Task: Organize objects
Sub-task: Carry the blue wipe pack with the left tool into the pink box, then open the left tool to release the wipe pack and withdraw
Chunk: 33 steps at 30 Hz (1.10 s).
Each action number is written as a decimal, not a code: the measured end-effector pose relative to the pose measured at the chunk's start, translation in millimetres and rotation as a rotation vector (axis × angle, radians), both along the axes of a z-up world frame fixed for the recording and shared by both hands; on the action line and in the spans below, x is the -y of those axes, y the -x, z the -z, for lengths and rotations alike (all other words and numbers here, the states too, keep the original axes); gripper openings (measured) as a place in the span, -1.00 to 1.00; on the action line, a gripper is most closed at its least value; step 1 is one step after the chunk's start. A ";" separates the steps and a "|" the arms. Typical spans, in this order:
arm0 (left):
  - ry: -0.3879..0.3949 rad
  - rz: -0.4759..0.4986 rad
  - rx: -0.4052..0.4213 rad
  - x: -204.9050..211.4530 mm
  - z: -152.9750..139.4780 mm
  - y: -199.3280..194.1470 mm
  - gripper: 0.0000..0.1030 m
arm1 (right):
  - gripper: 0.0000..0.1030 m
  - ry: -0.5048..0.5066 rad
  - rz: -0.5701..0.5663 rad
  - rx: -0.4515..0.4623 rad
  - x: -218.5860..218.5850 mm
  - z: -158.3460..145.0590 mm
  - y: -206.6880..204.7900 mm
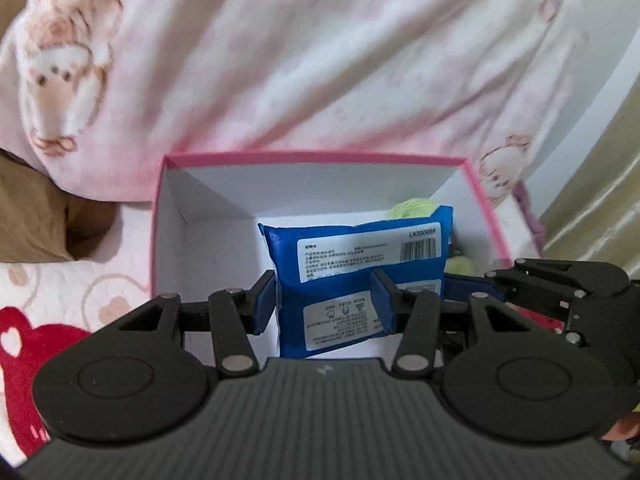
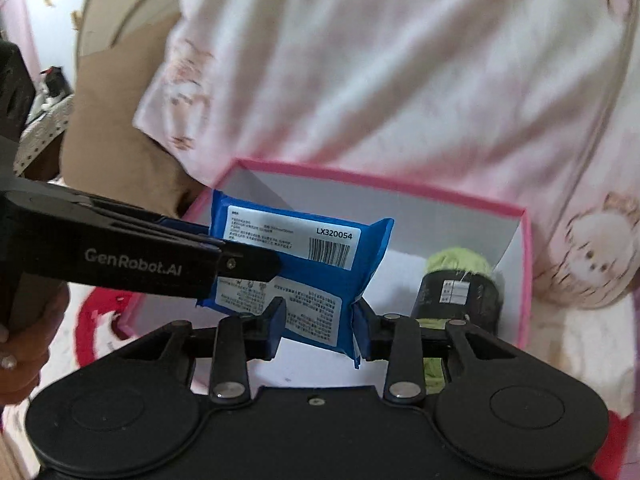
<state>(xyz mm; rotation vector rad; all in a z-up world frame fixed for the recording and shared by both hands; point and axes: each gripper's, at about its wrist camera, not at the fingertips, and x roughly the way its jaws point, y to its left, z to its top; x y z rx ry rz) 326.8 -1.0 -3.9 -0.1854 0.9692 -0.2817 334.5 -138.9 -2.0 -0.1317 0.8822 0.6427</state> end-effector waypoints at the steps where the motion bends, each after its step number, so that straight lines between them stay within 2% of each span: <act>1: 0.002 -0.008 -0.011 -0.2 6.9 -6.2 -0.07 | -0.21 -0.003 0.009 -0.021 -1.7 7.8 -7.3; 8: 0.057 -0.033 -0.103 -3.2 50.6 -48.2 -0.07 | -0.16 0.001 0.093 -0.121 -7.5 36.7 -47.2; 11: 0.083 -0.040 -0.153 -2.7 66.4 -58.2 -0.08 | -0.16 0.014 0.122 -0.118 -8.8 45.1 -53.1; 13: 0.099 -0.059 -0.177 -3.7 74.3 -60.0 -0.08 | -0.23 0.027 0.144 -0.136 -10.1 49.3 -57.5; 15: 0.102 -0.060 -0.168 -3.0 76.7 -58.8 -0.08 | -0.34 0.050 0.167 -0.147 -11.8 53.0 -59.5; 19: 0.087 -0.064 -0.176 1.9 82.2 -61.1 -0.08 | -0.39 0.095 0.183 -0.128 -20.6 58.8 -58.2; 22: 0.081 -0.071 -0.140 9.2 81.9 -62.8 -0.08 | -0.41 0.161 0.193 -0.043 -29.2 55.3 -56.0; 25: 0.069 -0.121 -0.157 11.1 84.1 -67.5 -0.06 | -0.42 0.198 0.193 -0.015 -32.8 54.5 -57.7; 27: 0.069 -0.133 -0.143 11.2 82.3 -66.0 0.10 | -0.40 0.215 0.196 0.009 -35.8 54.9 -55.5; 29: 0.062 -0.119 -0.121 11.4 78.1 -59.5 0.13 | -0.38 0.225 0.193 0.053 -37.0 52.3 -49.8; 33: 0.006 -0.036 -0.113 13.3 63.9 -41.0 0.18 | -0.32 0.180 0.159 0.021 -29.1 39.8 -29.2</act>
